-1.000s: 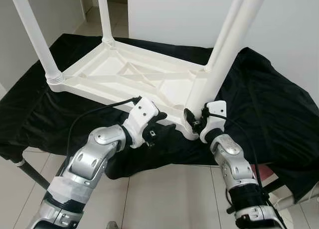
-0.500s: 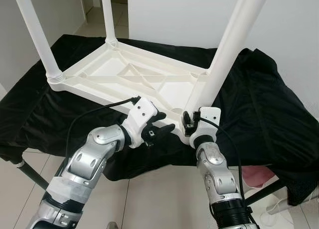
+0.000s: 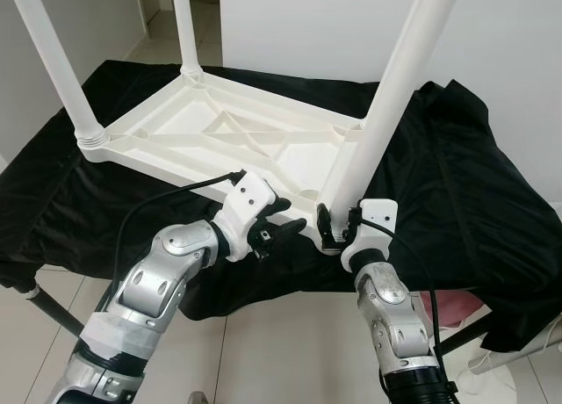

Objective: Building children table

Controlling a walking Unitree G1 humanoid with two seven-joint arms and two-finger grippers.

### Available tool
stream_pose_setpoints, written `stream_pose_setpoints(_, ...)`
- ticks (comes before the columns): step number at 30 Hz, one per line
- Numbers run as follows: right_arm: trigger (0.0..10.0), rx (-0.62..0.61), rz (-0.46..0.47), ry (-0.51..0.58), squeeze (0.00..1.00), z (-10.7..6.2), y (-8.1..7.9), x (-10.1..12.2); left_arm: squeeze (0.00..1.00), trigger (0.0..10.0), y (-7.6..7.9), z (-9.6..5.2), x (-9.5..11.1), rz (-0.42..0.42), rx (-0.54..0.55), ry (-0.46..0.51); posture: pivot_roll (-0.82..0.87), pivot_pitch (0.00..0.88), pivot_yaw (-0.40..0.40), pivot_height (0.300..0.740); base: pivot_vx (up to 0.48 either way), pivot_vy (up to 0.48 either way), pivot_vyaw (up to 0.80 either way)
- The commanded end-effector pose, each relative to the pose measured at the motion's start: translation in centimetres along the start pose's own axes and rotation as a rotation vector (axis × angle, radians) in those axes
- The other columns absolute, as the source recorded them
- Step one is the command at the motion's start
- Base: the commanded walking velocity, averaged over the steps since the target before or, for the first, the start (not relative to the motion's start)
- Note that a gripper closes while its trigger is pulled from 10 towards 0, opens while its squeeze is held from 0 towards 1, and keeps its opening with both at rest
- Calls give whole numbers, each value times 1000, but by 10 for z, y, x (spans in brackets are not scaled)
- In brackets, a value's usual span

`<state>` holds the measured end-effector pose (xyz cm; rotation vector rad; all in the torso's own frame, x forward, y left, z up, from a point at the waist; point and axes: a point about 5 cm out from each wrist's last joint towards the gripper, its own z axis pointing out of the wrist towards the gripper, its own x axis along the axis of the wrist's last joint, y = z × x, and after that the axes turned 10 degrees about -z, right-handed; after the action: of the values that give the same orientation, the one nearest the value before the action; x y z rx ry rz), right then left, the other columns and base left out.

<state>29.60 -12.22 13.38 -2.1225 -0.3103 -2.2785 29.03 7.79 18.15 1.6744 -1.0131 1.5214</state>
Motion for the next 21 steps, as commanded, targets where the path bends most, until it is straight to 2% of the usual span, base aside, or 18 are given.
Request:
stream_pose_setpoints(1, 10000, 39, 5, -4, 1000, 1, 4, -4, 0, 10000, -1, 0, -2, -5, 6, -8, 15, 17, -24, 740, 0, 0, 0)
stream_pose_setpoints(2, 10000, 80, -13, 8, 1000, 3, 7, -4, 0, 10000, -2, 1, -2, -4, 5, -7, 14, 11, -24, 740, 0, 0, 0)
stream_pose_setpoints(3, 10000, 116, -37, 20, 549, 5, 12, -5, 0, 10000, -3, 2, -2, 3, 6, -10, 17, 0, -30, 740, 0, 0, 0)
stream_pose_setpoints(7, 10000, 148, -58, 30, 549, 8, 18, -6, 0, 10000, -4, 3, -3, 12, 7, -13, 17, 0, -30, 740, 0, 0, 0)
stream_pose_setpoints(8, 10000, 179, -61, 37, 0, 11, 21, -5, 0, 10000, -4, 4, -3, 17, 7, -13, 22, 0, -39, 740, 0, 0, 0)
stream_pose_setpoints(12, 10000, 228, -82, 51, 0, 15, 25, -5, 0, 10000, -5, 5, -4, 23, 11, -13, 24, 0, -40, 740, 0, 0, 0)
stream_pose_setpoints(17, 10000, 373, -115, 92, 0, 19, 26, -3, 0, 10000, -6, 8, -4, 26, 21, -10, 32, 0, -41, 740, 0, 0, 0)
stream_pose_setpoints(21, 10000, 429, -127, 105, 0, 26, 30, -3, 0, 10000, -4, 11, -3, 29, 12, -3, 35, 0, -42, 740, 0, 0, 0)
